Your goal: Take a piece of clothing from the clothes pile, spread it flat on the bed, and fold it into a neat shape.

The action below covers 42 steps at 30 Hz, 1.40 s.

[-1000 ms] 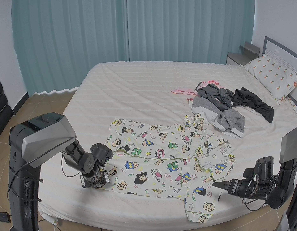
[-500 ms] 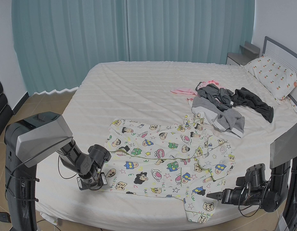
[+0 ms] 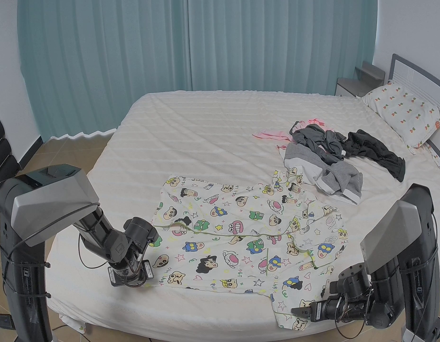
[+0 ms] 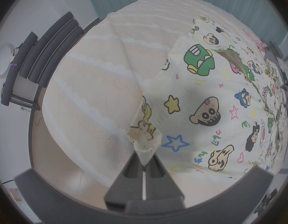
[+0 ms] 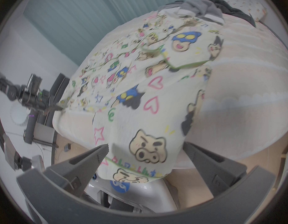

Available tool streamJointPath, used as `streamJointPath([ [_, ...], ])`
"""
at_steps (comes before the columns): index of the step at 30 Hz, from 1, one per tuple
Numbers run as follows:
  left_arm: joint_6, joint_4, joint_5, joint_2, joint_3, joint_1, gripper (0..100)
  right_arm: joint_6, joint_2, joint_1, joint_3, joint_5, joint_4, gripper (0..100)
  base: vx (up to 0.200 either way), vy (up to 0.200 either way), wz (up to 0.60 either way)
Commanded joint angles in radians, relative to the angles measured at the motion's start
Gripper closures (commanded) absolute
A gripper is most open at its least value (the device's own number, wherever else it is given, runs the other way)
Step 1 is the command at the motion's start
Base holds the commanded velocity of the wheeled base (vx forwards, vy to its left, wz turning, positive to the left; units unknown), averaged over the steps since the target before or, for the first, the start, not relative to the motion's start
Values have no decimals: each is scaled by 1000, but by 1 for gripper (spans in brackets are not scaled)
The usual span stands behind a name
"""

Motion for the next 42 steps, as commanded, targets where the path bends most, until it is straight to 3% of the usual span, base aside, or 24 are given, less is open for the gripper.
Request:
streamJointPath([
  [1,-1,-3,-5,-23,21,-2,100,-1,35,51,-18,-18,-8,0,0,0,0],
  [7,1,-4,-14,-21,25,-3,100,-1,56,78,-58,-61,-8,0,0,0,0],
  [8,1,-4,-19,-21,25,-3,100,-1,59,78,-65,-67,-8,100,0,0,0],
  [16,5,-4,-20,-26,39,-8,100,2,61,77,-38,-139,-10,100,0,0,0],
  [28,8,1,-20,-67,80,-18,100,0,-37,38,24,-132,0,100,0,0,0],
  [42,33,7,-22,-118,168,-71,100,-44,-197,18,24,-126,287,100,0,0,0],
])
